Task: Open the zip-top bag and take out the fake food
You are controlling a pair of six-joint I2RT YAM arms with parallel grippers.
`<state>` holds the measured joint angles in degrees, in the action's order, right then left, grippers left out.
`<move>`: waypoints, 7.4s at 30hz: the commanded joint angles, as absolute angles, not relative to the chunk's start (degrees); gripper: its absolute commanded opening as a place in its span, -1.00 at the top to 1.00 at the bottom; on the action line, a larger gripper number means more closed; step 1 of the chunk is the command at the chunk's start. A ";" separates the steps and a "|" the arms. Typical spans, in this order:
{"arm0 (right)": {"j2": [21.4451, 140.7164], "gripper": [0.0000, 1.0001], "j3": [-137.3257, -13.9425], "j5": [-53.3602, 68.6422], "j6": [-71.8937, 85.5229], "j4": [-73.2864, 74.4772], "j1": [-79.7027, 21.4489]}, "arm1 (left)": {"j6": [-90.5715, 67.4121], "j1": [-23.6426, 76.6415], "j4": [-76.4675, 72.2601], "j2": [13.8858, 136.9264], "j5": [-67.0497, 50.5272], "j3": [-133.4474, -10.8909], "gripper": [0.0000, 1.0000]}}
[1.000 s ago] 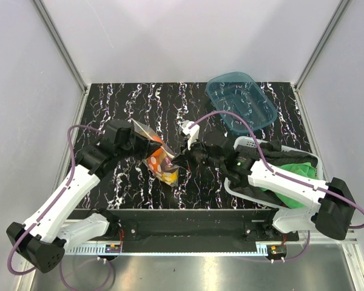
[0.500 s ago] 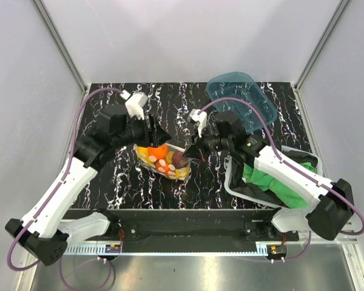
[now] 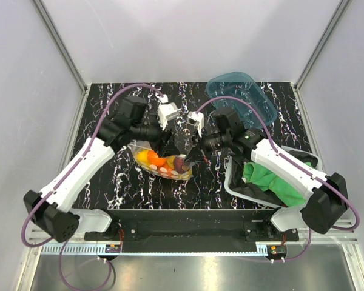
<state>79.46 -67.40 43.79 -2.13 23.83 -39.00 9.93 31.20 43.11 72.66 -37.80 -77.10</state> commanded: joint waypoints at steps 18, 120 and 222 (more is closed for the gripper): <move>78.58 -0.19 -69.70 46.15 7.20 18.72 -35.25 | 11.61 31.46 44.74 71.03 -41.58 -71.81 1.00; 71.81 1.00 -53.96 41.31 24.43 1.23 -31.38 | -10.46 31.12 23.36 62.94 -43.95 -60.30 1.00; 81.22 -0.45 -85.85 21.54 17.41 46.58 -27.59 | -42.80 32.87 21.63 69.70 -24.18 -63.02 1.00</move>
